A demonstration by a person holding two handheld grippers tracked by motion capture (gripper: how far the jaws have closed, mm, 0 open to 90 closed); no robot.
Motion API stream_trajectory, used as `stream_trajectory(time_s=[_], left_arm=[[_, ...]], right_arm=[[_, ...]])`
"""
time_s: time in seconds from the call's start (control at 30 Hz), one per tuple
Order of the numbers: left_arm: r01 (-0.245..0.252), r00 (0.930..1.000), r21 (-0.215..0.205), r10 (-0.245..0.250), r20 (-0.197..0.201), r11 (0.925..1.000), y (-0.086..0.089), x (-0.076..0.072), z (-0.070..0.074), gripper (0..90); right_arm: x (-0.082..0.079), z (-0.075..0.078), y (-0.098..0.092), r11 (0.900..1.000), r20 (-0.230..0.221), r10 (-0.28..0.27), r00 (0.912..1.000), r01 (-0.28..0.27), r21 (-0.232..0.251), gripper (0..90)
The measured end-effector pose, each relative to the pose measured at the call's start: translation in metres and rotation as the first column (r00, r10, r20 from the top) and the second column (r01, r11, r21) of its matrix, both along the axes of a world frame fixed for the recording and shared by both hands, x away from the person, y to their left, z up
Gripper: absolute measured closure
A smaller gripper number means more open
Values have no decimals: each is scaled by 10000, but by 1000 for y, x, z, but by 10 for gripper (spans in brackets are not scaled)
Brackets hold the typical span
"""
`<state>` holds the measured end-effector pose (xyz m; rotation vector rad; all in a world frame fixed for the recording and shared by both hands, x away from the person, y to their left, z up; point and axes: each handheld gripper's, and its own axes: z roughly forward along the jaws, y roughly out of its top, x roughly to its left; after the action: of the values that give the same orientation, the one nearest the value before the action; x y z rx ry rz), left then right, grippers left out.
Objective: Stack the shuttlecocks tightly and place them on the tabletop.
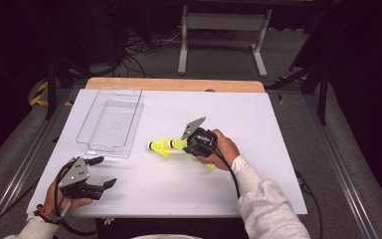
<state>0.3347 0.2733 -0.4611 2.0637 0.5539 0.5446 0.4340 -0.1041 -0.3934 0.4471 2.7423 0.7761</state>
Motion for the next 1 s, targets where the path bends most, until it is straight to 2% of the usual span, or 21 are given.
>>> stream_trajectory(time_s=[0.3,1.0], left_arm=[[25,10000,21,-25,-1,10000,0,0,0,164],[63,10000,44,-62,-55,10000,0,0,0,163]], right_arm=[[2,-5,19,9992,-42,111,9999,-112,-375,900],[11,-12,41,9956,-48,165,9999,-168,-927,872]])
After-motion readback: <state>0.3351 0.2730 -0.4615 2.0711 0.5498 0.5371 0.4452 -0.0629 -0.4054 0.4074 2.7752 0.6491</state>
